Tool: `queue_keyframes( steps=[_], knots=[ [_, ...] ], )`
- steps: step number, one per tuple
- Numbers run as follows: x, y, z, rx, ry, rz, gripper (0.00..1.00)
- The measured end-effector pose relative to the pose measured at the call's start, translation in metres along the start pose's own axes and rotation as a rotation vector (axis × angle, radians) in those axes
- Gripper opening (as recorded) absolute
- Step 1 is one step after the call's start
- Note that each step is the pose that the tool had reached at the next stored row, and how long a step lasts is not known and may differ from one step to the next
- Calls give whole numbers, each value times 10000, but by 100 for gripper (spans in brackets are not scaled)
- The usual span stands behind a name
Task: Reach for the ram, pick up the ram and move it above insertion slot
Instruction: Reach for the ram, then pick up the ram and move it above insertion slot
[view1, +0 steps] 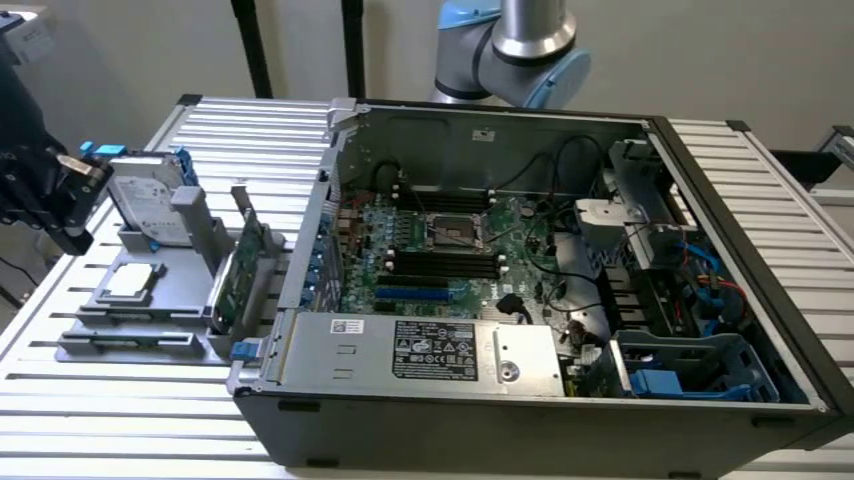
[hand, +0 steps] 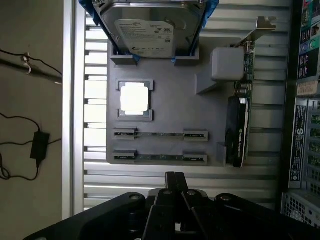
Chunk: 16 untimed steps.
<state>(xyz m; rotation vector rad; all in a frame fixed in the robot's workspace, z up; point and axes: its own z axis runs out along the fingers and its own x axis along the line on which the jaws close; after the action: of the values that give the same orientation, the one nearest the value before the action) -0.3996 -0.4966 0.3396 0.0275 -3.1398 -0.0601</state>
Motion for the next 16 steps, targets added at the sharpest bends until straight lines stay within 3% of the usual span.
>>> queue_keyframes(
  steps=[11,16],
  knots=[
    [-13,-1,2,0,0,-8,11],
    [-20,0,6,0,28,-736,11]
  ],
)
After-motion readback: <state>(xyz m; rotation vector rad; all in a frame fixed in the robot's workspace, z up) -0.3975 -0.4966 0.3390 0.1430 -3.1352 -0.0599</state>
